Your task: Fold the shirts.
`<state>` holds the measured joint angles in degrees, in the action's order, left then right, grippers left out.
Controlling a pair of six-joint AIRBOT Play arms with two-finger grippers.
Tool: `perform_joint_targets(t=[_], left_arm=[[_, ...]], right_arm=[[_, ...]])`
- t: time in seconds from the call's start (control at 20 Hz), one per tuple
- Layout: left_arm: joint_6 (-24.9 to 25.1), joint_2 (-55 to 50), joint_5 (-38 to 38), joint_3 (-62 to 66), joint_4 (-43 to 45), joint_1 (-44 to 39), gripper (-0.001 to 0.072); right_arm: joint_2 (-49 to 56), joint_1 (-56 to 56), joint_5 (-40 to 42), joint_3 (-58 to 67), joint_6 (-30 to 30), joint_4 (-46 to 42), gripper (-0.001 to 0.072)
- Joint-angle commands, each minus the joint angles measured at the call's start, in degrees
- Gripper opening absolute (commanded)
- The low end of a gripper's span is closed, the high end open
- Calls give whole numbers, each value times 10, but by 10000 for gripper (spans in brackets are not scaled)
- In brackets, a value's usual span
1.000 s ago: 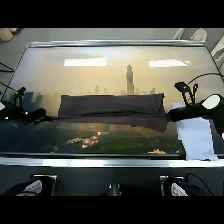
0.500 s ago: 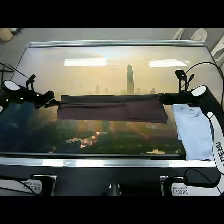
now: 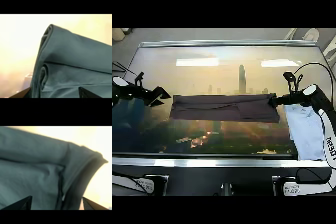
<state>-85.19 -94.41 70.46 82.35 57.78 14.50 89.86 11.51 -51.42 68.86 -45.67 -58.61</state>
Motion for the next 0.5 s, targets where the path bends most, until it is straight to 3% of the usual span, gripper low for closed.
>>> perform_joint_targets(t=[0.0,0.35,0.45], left_arm=[[4,37,15,17,-2,3,720],[37,133,17,17,-3,-79,720],[38,137,12,16,-3,-115,720]], right_arm=[[16,15,-54,4,-19,-42,720],[71,15,-57,4,-45,24,714],[79,14,-61,4,-45,63,663]])
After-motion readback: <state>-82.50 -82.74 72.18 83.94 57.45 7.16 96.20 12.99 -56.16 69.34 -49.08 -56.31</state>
